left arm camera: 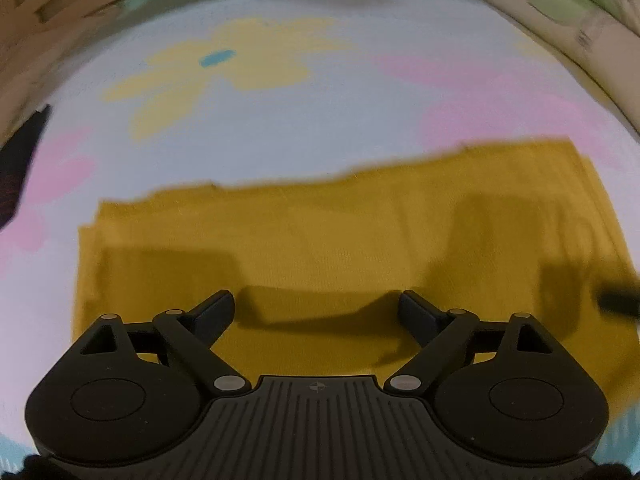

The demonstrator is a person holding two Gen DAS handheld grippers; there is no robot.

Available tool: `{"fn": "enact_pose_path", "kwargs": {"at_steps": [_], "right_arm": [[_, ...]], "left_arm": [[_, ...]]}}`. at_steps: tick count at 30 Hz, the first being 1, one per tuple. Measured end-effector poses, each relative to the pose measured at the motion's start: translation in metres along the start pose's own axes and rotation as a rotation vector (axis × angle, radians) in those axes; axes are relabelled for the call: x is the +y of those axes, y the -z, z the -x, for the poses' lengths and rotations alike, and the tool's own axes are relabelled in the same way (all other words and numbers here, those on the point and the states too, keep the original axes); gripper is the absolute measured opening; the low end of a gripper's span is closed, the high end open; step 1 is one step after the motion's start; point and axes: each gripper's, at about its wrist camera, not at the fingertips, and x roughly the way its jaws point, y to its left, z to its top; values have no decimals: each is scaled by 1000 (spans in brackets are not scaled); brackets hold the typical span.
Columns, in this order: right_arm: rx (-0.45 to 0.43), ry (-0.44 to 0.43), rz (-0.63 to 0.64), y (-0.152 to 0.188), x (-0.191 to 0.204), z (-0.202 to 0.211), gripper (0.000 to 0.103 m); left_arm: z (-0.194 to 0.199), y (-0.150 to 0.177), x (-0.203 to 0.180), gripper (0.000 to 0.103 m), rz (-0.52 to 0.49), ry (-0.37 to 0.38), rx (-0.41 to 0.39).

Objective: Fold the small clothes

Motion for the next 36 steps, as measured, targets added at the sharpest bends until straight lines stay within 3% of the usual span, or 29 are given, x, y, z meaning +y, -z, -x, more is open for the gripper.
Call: {"fn": "enact_pose_path", "kwargs": {"at_steps": [8, 14, 19, 29, 36], "right_arm": [[-25, -61, -139, -7, -36, 14, 103], [-24, -164, -240, -4, -64, 16, 103], [-26, -218, -260, -3, -66, 12, 103], [-75, -427, -349, -3, -60, -10, 103], [-73, -418, -328, -8, -53, -11, 103]], "left_arm": [[15, 47, -12, 90, -32, 39, 23], [27, 68, -10, 91, -9, 68, 26], [24, 71, -4, 102, 7, 91, 5], [27, 74, -10, 102, 17, 79, -4], [34, 80, -23, 102, -25, 91, 1]]}}
